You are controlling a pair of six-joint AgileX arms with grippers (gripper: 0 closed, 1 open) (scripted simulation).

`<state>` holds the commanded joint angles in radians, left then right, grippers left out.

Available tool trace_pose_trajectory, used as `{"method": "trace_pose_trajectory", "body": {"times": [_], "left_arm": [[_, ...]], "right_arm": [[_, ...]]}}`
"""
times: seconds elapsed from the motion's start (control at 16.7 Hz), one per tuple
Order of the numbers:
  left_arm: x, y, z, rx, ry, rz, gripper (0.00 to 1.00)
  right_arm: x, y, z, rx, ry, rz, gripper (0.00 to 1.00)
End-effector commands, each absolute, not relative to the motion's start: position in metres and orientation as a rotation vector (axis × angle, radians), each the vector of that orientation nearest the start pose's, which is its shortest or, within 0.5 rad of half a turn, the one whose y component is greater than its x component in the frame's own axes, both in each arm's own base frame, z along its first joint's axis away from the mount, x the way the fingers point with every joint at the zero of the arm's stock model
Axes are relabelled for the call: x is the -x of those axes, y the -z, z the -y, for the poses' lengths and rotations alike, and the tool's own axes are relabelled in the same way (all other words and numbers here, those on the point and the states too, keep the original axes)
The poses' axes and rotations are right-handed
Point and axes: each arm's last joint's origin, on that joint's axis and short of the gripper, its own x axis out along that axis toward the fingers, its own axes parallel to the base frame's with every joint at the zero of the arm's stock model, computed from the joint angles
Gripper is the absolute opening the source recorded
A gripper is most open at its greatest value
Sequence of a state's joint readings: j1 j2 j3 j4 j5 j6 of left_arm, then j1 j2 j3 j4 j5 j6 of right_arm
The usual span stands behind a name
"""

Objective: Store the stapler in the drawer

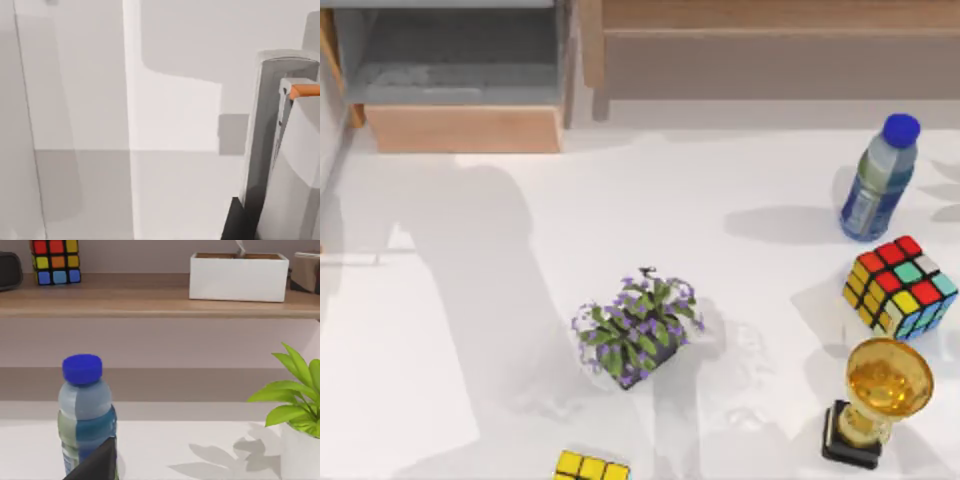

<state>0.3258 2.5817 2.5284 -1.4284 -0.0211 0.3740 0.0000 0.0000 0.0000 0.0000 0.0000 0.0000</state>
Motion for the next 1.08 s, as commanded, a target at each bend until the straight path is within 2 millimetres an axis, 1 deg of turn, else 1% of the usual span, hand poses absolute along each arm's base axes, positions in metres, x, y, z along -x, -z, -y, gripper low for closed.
{"method": "trace_pose_trajectory", "body": {"times": [0.12,0.18,0.6,0.84,1.08], "left_arm": [[-0.479,-0.168,-0.171,-0.035,-0.006,-1.550,0.00],[-0.479,-0.164,-0.170,-0.028,-0.002,-1.566,0.00],[-0.480,-0.161,-0.169,-0.031,0.001,-1.566,0.00],[-0.479,-0.154,-0.170,-0.028,-0.002,-1.568,0.00],[-0.479,-0.153,-0.170,-0.027,-0.002,-1.568,0.00]], "right_arm": [[-0.106,-0.160,0.001,0.000,0.000,0.000,1.00],[-0.106,-0.160,0.001,0.000,0.000,0.000,1.00],[-0.106,-0.160,0.001,0.000,0.000,0.000,1.00],[-0.106,-0.160,0.001,0.000,0.000,0.000,1.00],[-0.106,-0.160,0.001,0.000,0.000,0.000,1.00]]}}
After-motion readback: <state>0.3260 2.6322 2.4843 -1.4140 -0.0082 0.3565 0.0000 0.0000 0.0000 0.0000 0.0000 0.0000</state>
